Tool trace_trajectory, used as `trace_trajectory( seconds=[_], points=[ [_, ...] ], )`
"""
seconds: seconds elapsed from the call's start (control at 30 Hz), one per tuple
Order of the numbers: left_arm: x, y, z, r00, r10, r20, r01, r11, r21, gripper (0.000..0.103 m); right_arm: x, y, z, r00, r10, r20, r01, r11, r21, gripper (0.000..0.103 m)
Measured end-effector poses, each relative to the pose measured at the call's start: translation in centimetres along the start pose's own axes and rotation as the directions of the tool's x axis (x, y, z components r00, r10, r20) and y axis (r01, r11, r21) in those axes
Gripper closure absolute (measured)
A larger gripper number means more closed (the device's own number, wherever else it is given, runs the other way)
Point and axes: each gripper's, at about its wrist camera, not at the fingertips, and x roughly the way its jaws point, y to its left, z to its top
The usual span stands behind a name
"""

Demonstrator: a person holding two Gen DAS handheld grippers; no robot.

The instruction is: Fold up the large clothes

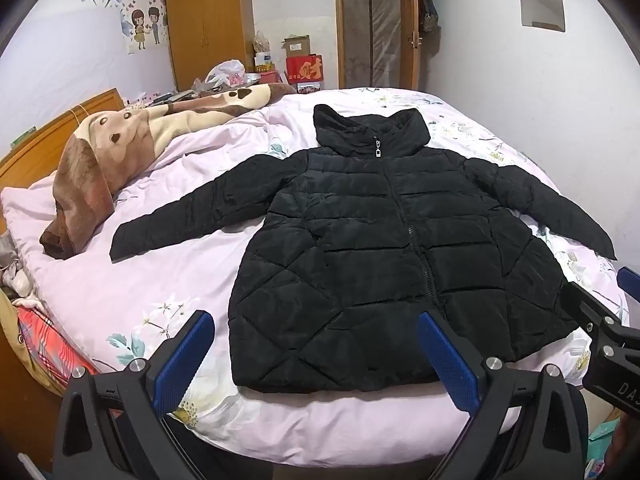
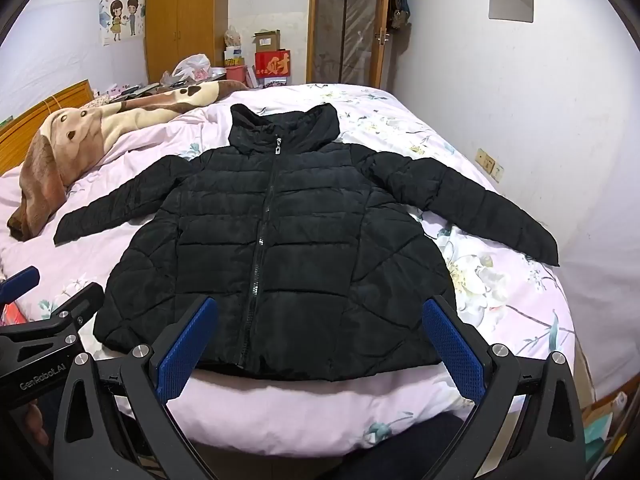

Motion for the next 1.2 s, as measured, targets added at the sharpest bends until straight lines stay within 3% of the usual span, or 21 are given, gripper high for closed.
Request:
trace_trajectory(
  seconds=[0.27, 0.5, 1.2],
  points=[
    [0.5, -1.0, 0.2, 1.000, 0.029, -0.007, -0.029, 0.999, 0.017, 0.000, 0.5, -0.3, -0.1, 1.000, 0.015, -0.012, -0.015, 1.000, 0.021, 0.001],
    [1.2, -0.2, 0.2, 1.000, -0.012, -0.020, 0.012, 1.000, -0.003, 0.000, 1.2, -0.6, -0.2, 0.999, 0.027, -0.016, -0.027, 0.999, 0.028, 0.001],
    [1.1, 0.1, 2.6, 0.999, -0.026, -0.027, 0.025, 0.999, -0.035, 0.000, 1.1, -1.4, 1.8, 0.999, 0.041, 0.010, -0.041, 0.998, 0.049, 0.001]
  ],
)
